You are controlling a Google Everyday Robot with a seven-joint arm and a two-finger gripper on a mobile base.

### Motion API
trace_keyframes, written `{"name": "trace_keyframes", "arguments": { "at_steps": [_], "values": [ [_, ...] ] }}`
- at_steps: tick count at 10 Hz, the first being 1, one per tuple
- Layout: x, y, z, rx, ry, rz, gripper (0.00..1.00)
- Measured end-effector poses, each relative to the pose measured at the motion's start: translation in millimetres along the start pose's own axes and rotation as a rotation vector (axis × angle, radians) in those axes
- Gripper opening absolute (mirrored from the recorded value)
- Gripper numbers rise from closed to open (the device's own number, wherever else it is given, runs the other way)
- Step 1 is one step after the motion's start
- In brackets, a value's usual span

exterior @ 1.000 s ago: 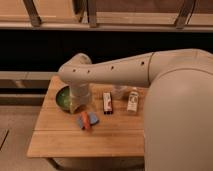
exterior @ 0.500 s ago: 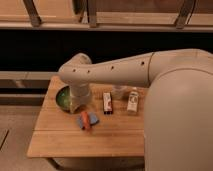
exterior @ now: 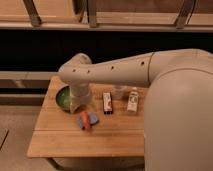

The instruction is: Place the pepper in the ceramic bowl

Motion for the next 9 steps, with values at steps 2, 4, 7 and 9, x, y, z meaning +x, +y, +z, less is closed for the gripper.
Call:
{"name": "trace_keyframes", "arguments": {
  "at_steps": [2,4,7,9],
  "values": [
    [0.0,0.0,0.0,0.000,0.000,0.000,0.65],
    [0.0,0.1,0.0,0.000,0.000,0.000,0.65],
    [-2.8,0.5,-0.2,0.010,-0.016,-0.019,0.65],
    [-21.2,15.6,-2.7,0.033,-0.105,-0.119,0.65]
  ]
}}
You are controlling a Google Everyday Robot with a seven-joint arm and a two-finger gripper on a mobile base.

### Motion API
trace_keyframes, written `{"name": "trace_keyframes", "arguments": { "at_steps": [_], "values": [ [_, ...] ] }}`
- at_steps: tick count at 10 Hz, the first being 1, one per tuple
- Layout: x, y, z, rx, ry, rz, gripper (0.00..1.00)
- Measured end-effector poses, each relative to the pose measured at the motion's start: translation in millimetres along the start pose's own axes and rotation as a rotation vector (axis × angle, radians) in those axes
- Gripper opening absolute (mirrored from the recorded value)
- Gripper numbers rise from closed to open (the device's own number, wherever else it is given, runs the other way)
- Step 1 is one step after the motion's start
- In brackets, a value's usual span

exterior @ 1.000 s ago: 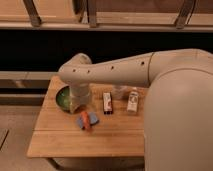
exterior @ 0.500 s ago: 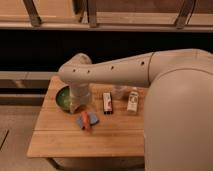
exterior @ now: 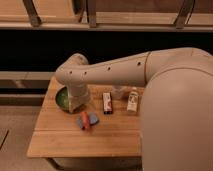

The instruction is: Place the pepper in the ceramic bowl

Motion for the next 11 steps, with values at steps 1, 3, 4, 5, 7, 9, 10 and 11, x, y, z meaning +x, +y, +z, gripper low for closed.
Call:
{"name": "trace_keyframes", "arguments": {
  "at_steps": [1,3,4,5,7,9,10,11],
  "values": [
    [-15.9,11.4,-0.1,0.009,-0.068,-0.069,0.65],
    [-37.8,28.5,2.8,0.011,-0.180,-0.174,0.65],
    [-43.0,32.2,5.7,0.008,-0.222,-0.211,0.65],
    [-44.3,35.5,5.9,0.004,-0.234,-0.224,0.65],
    [-44.3,36.2,5.3,0.003,-0.235,-0.225,0.65],
    [-42.7,35.2,7.4,0.006,-0.227,-0.218,0.65],
    [-33.1,28.3,14.1,0.013,-0.198,-0.184,0.65],
    [-16.8,18.5,22.3,0.023,-0.160,-0.136,0.65]
  ]
}}
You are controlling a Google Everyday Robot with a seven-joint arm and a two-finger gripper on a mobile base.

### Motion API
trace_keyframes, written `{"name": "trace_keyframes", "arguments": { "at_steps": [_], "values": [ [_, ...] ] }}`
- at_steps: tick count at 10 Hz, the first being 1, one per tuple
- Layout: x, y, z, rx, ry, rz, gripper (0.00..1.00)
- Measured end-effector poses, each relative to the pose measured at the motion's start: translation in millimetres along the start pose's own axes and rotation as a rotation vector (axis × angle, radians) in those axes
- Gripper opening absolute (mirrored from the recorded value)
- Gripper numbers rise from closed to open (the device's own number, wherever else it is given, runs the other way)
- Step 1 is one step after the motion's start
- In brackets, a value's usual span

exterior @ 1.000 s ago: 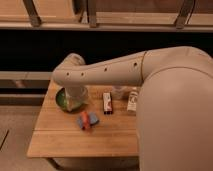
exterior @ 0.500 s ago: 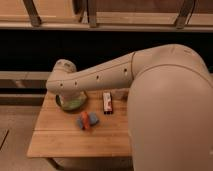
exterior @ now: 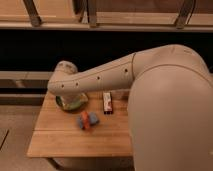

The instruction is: Place the pepper in the ceramic bowl

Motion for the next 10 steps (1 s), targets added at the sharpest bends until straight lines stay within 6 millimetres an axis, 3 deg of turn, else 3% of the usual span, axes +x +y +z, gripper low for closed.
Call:
{"name": "trace_keyframes", "arguments": {
  "at_steps": [3,4,6,10],
  "values": [
    [73.2,-31.0,14.7,0.056,0.147,0.176,0.65],
    [82.8,-35.4,19.8,0.061,0.168,0.200,0.65],
    [87.1,-37.2,36.5,0.052,0.195,0.215,0.65],
    [56.4,-23.2,70.3,0.001,0.187,0.136,0.65]
  ]
}}
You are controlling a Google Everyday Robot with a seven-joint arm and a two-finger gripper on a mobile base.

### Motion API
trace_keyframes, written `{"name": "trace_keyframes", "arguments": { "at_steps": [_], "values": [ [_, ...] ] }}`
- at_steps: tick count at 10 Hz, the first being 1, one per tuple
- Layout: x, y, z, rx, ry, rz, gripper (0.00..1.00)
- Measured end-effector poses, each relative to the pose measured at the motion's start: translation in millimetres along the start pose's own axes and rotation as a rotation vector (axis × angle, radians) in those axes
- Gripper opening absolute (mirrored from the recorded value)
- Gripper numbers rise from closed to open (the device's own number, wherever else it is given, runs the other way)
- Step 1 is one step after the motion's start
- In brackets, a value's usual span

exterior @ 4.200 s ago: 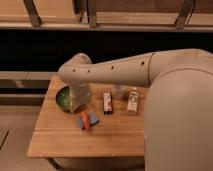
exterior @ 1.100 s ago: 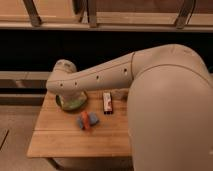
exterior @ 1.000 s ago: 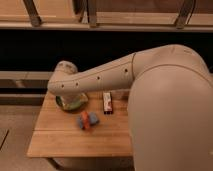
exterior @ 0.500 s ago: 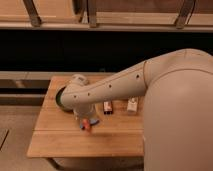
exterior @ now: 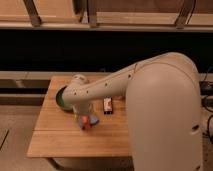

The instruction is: Place the pepper in the ceramic bowl

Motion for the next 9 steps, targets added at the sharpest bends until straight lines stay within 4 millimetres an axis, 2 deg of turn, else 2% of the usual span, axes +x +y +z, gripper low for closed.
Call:
{"name": "trace_keyframes", "arguments": {
  "at_steps": [9],
  "values": [
    [-6.3,7.6,48.3,-0.060,0.085,0.003,0.65]
  ]
}}
